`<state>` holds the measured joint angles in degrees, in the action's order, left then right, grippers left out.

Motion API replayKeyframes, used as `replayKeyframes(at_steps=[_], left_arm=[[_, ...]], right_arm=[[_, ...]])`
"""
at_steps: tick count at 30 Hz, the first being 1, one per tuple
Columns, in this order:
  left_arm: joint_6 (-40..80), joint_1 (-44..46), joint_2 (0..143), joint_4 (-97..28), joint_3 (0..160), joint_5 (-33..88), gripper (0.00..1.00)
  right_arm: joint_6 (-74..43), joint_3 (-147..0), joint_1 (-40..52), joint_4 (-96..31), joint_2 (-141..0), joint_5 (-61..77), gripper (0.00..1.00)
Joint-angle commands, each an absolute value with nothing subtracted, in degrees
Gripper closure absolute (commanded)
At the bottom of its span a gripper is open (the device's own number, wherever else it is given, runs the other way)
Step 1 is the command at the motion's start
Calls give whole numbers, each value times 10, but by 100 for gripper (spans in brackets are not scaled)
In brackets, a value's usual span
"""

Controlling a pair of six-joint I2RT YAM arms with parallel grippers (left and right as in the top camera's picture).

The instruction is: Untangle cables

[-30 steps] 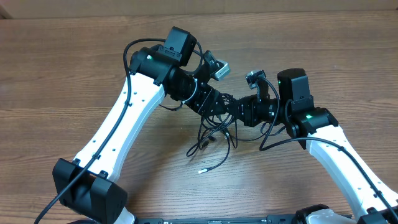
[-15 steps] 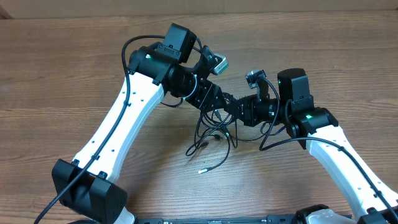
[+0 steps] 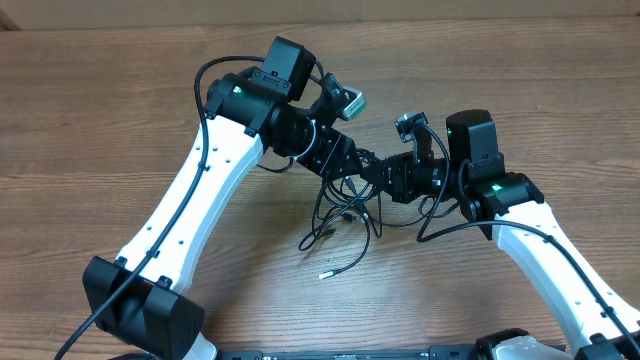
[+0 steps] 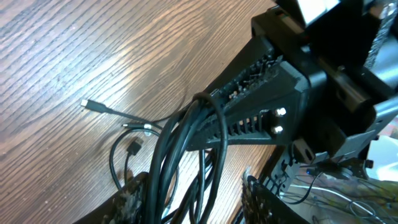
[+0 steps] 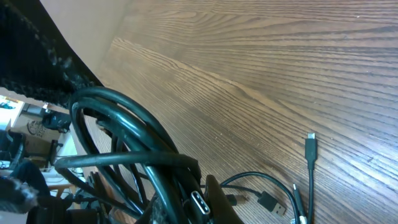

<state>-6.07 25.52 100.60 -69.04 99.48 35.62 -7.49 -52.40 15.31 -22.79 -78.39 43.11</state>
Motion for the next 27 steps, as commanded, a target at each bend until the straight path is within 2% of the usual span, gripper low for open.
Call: replayKeyframes(at_steps=[1, 19, 27], left_arm=[[-55, 256, 983, -693, 1012, 350, 52], [-62, 257, 973, -719, 1013, 350, 50], [-62, 288, 974, -719, 992, 349, 52]], right_arm=[[-77, -525, 150, -224, -784, 436, 96], [-76, -525, 150, -225, -784, 435, 96], [-76, -525, 150, -226, -784, 435, 96]])
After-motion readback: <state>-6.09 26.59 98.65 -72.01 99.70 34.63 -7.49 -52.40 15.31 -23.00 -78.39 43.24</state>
